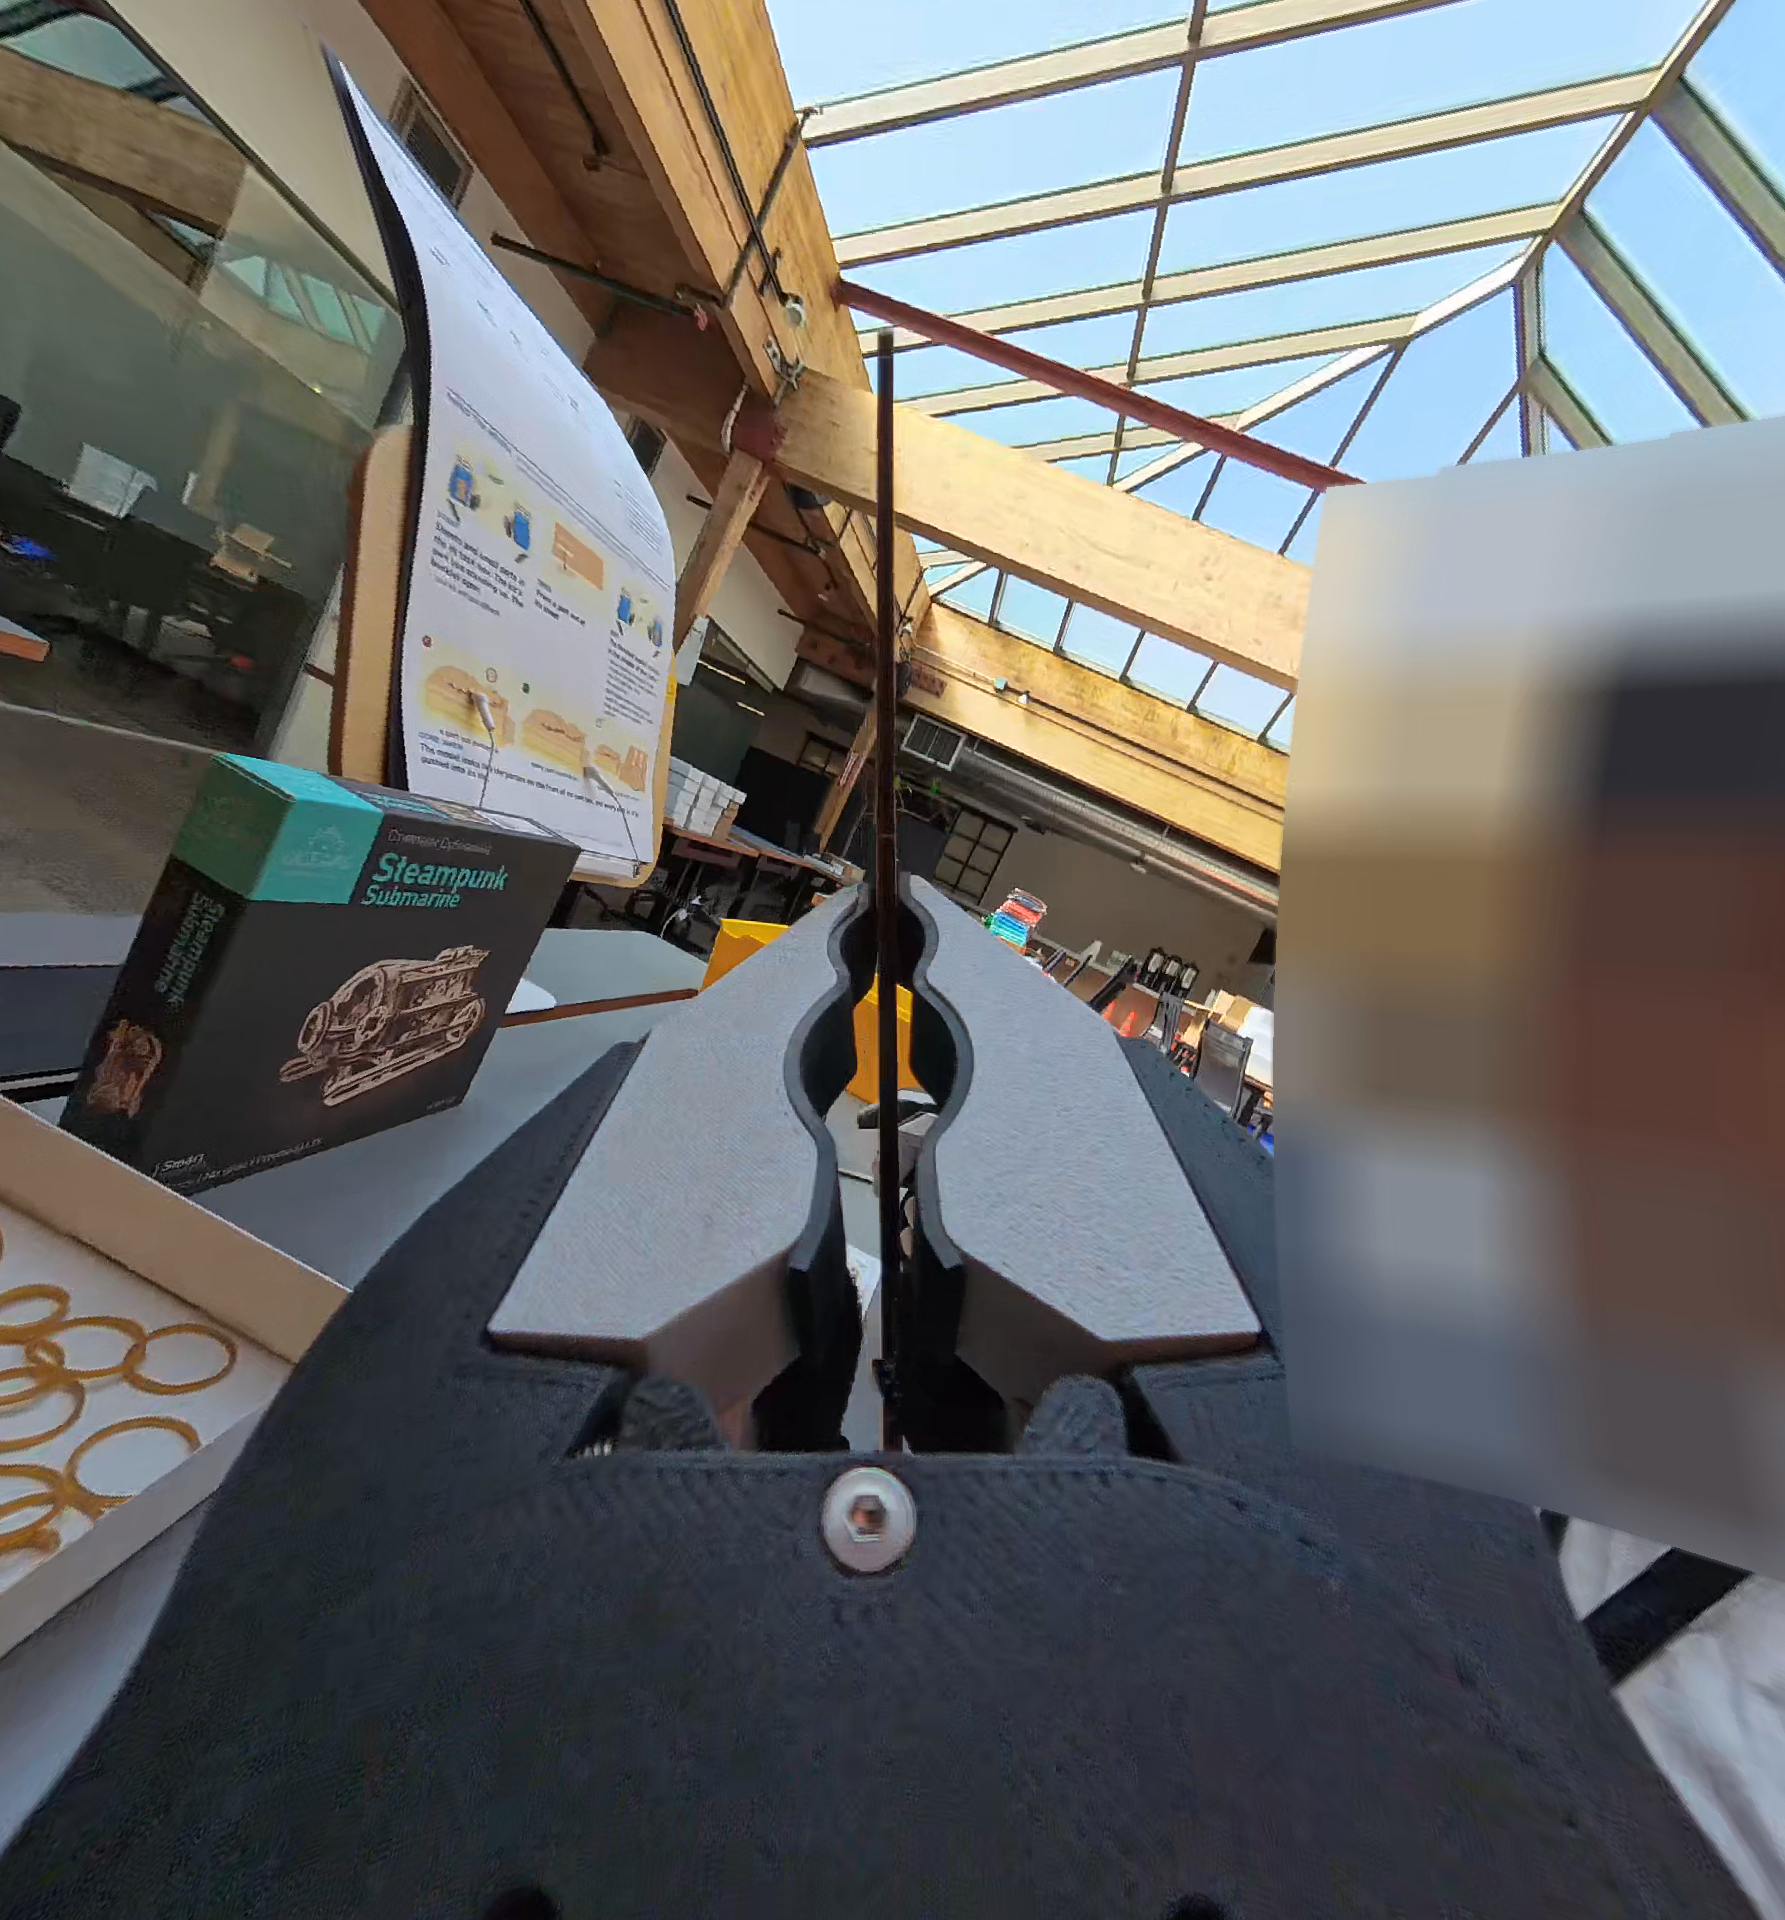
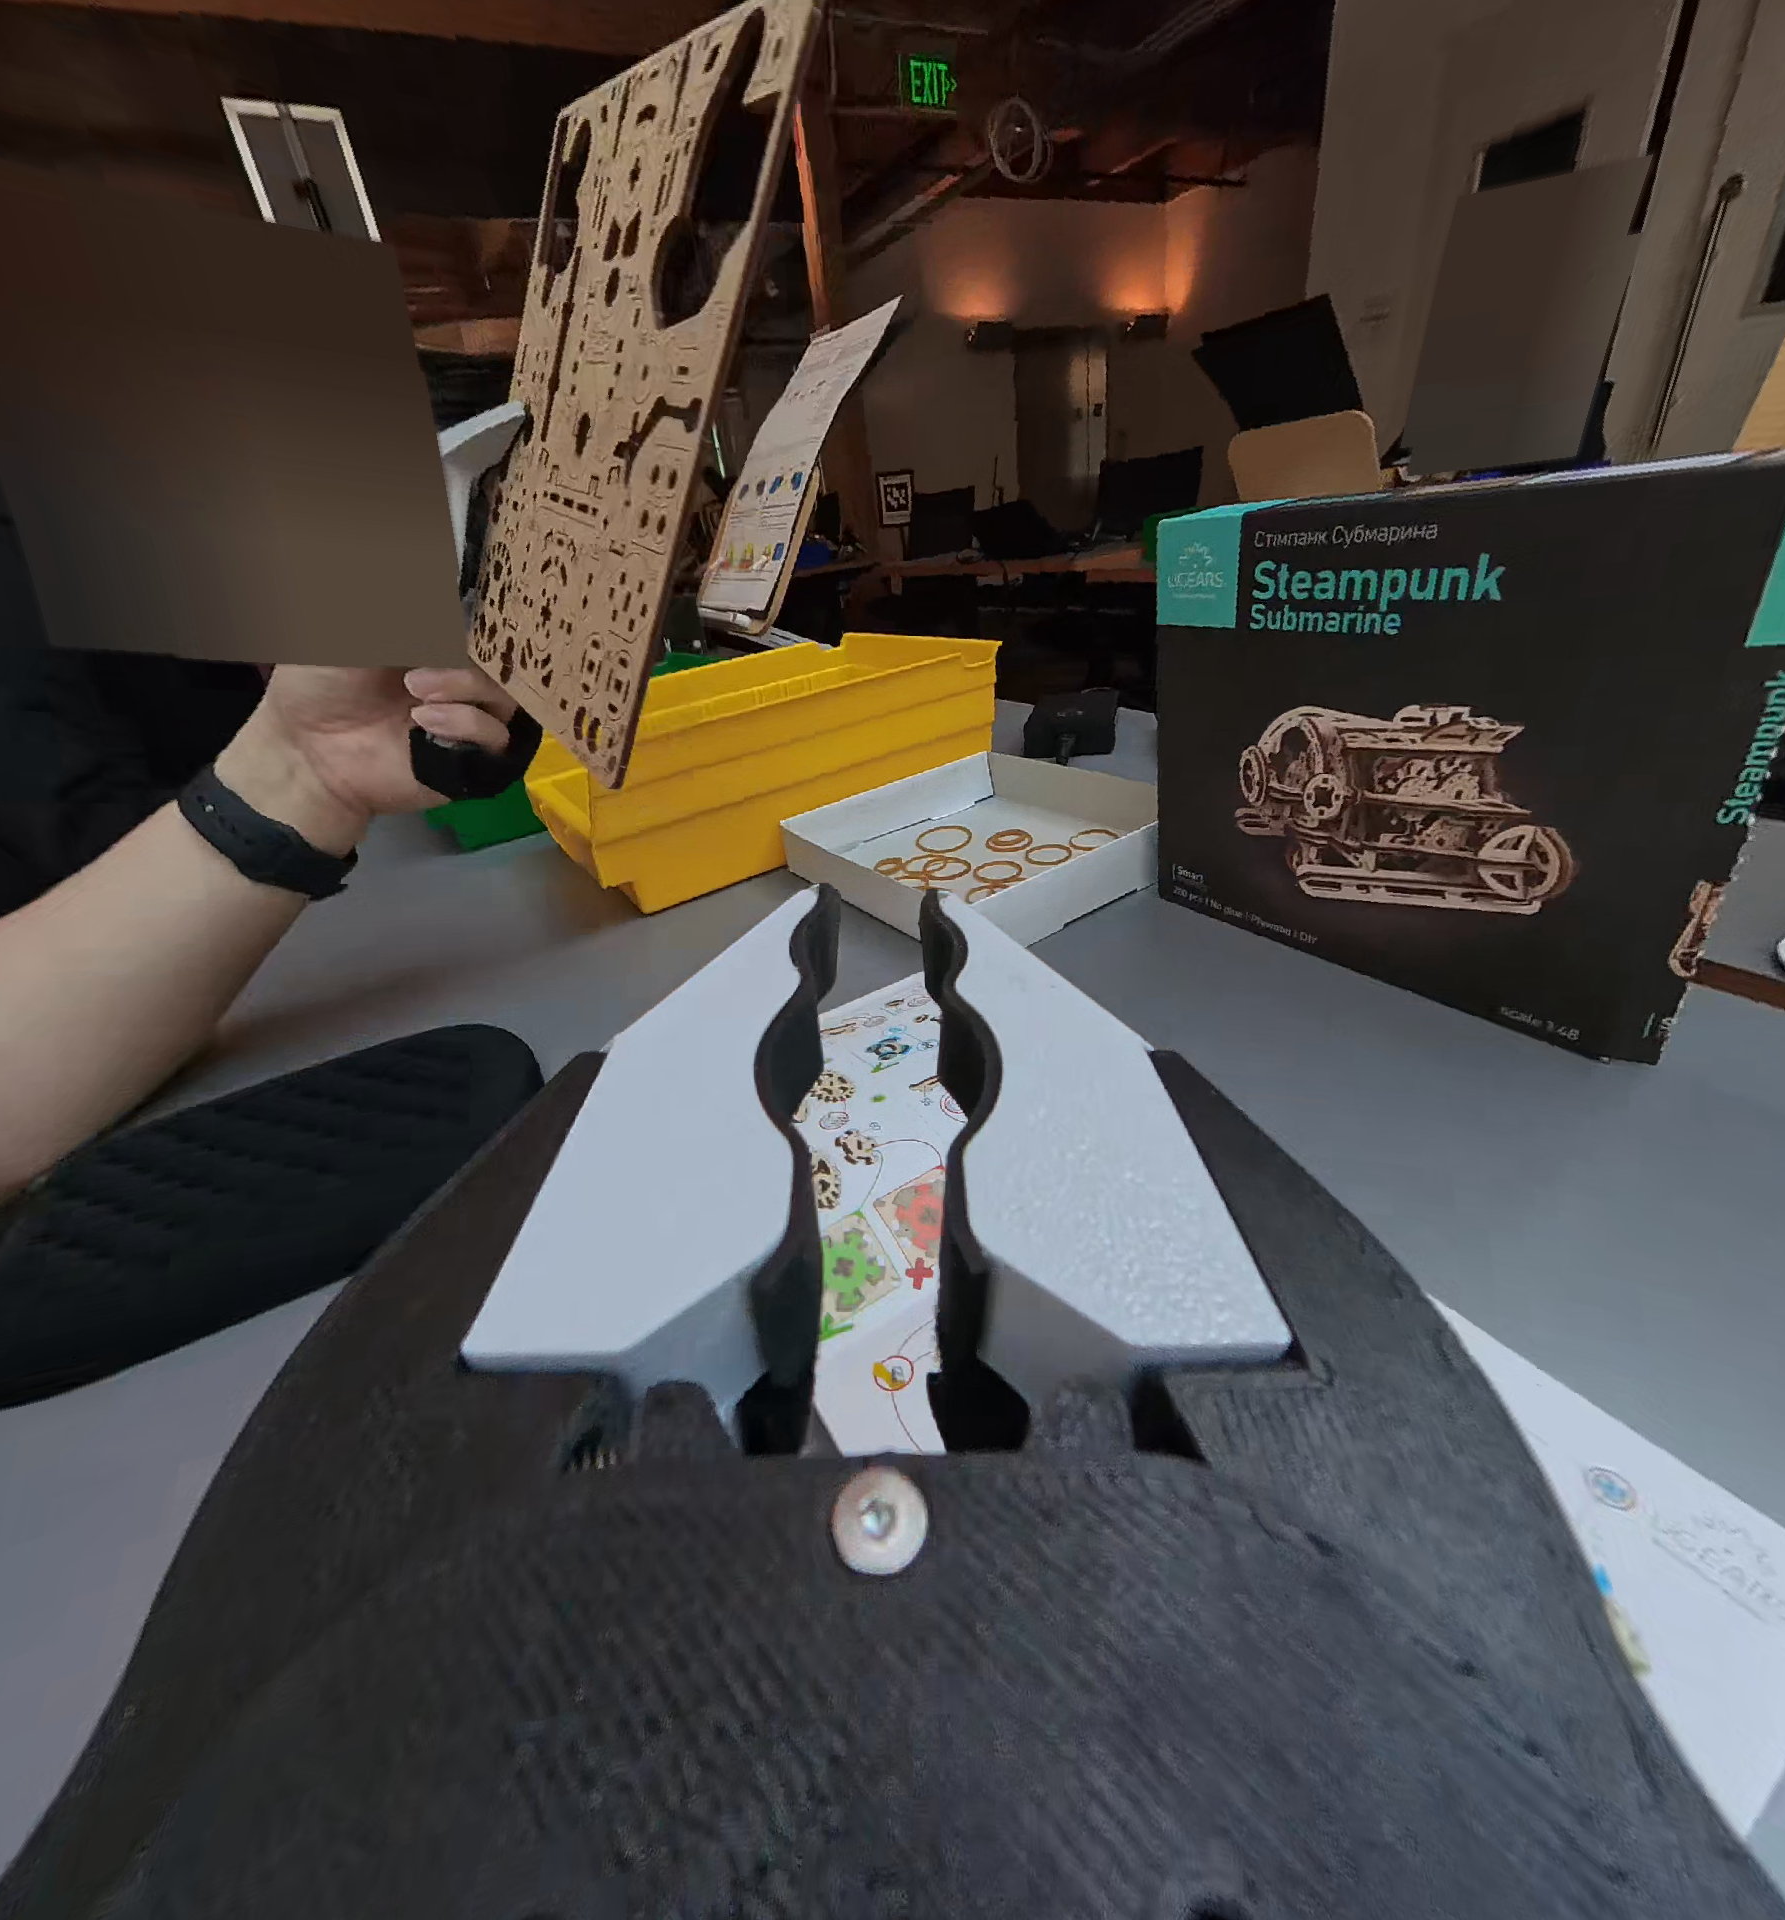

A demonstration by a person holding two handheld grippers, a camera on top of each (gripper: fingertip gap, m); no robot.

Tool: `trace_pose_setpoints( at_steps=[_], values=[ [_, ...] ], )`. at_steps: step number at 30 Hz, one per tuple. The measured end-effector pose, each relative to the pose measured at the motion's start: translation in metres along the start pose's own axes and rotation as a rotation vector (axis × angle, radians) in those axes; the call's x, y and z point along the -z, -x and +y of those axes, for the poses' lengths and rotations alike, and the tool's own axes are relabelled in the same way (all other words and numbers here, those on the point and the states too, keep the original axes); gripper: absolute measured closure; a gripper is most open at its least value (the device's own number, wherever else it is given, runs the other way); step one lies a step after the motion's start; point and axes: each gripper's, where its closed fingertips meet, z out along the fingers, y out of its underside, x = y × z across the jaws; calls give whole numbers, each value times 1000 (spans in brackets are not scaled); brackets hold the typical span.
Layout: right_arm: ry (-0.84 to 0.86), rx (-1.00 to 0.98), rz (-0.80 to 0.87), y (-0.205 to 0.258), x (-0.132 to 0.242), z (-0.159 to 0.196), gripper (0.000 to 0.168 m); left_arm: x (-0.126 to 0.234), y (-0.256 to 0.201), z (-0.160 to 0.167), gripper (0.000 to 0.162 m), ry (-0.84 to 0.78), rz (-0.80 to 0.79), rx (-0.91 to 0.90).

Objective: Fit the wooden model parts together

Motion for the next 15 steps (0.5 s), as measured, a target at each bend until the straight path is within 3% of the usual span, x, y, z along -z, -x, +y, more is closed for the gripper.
trace_pose_setpoints(
  at_steps=[3, 7, 15],
  values=[
    [-15, -130, -20, 0, 0, -3, 154, 1, -2, -4, 162, 58, -54, -78],
    [77, -67, -28, 3, -7, 19, 153, -9, 5, 14, 162, 184, -167, -208],
    [223, 64, -55, 17, -17, 46, 145, -6, 22, 20, 162, 189, -219, -214]
  ],
)
